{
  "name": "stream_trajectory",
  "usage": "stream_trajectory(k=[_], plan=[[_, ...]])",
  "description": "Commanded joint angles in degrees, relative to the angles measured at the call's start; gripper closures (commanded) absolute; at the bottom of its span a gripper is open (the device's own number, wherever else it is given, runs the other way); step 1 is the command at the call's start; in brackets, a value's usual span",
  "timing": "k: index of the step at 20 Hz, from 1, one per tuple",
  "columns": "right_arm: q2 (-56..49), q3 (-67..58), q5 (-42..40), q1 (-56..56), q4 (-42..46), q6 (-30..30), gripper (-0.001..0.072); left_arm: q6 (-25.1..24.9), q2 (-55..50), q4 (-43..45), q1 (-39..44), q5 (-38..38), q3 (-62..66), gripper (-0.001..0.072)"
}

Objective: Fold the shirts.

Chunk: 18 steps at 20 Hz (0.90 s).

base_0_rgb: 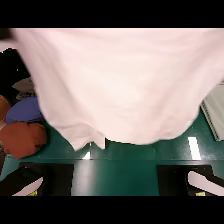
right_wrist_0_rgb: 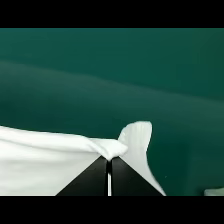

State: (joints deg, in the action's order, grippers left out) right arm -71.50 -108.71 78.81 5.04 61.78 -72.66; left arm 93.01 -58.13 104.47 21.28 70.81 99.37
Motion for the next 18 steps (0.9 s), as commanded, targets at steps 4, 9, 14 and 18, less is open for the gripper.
stream_trajectory(k=[4, 9, 14, 18], plan=[[-22.4, 8.2, -1.4, -9.4, 5.7, -2.3, 0.0698, -1.5, -18.3, -4.3, -8.9, -12.4, -19.8, 0.0682], [-33.2, 1.0, -3.1, -9.6, 2.4, -5.5, 0.0697, -1.5, -29.4, -12.9, -13.4, -20.9, -19.7, 0.0270], [-32.5, -4.8, 2.5, -8.4, 1.8, -5.3, 0.0304, -3.3, -28.5, -12.6, -16.5, -7.6, -14.9, 0.0271], [-27.8, -4.7, 11.2, -5.4, 1.8, -2.4, 0.0304, -3.4, -19.1, -13.6, -21.4, -1.2, -20.0, 0.0270]])
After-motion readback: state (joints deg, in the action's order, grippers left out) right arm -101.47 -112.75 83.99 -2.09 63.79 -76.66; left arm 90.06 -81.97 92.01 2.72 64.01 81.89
